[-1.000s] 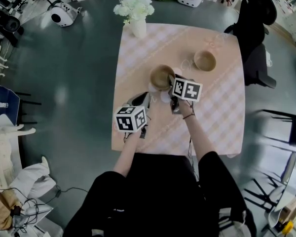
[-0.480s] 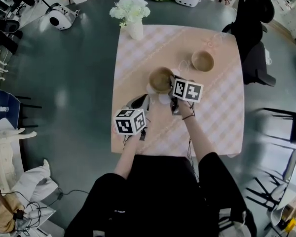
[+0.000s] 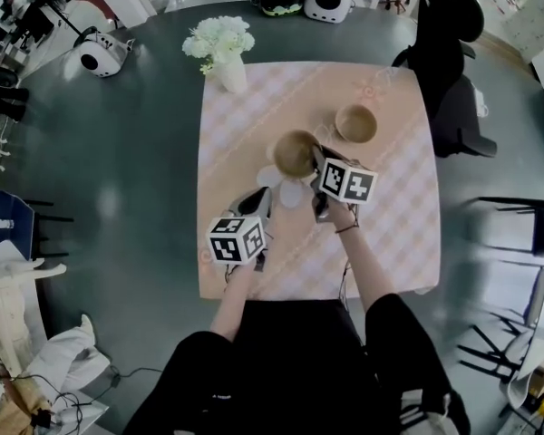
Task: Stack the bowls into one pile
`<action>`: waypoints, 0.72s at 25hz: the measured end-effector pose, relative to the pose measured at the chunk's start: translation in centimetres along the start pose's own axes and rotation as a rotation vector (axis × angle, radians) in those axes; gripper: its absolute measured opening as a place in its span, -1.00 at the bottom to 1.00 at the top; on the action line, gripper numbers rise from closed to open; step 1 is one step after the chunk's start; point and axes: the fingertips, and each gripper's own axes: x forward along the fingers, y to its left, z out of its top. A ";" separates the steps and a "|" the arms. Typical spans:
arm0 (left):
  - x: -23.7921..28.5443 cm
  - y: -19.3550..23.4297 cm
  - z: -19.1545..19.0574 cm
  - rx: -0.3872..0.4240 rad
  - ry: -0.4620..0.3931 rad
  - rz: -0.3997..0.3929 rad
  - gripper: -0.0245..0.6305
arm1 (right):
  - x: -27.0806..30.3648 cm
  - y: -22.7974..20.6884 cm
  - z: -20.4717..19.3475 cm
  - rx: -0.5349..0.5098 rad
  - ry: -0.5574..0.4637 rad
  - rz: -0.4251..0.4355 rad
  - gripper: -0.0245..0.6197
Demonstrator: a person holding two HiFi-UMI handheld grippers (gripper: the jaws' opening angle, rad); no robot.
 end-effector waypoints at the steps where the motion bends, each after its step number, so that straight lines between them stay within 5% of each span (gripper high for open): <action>1: 0.2 -0.2 0.1 0.002 0.000 -0.003 -0.93 | -0.2 -0.2 0.5 0.004 -0.016 0.000 -0.88; 18: 5.0 -4.8 1.9 0.044 0.001 -0.072 -0.93 | -3.8 -6.5 7.9 0.033 -0.224 -0.118 -0.88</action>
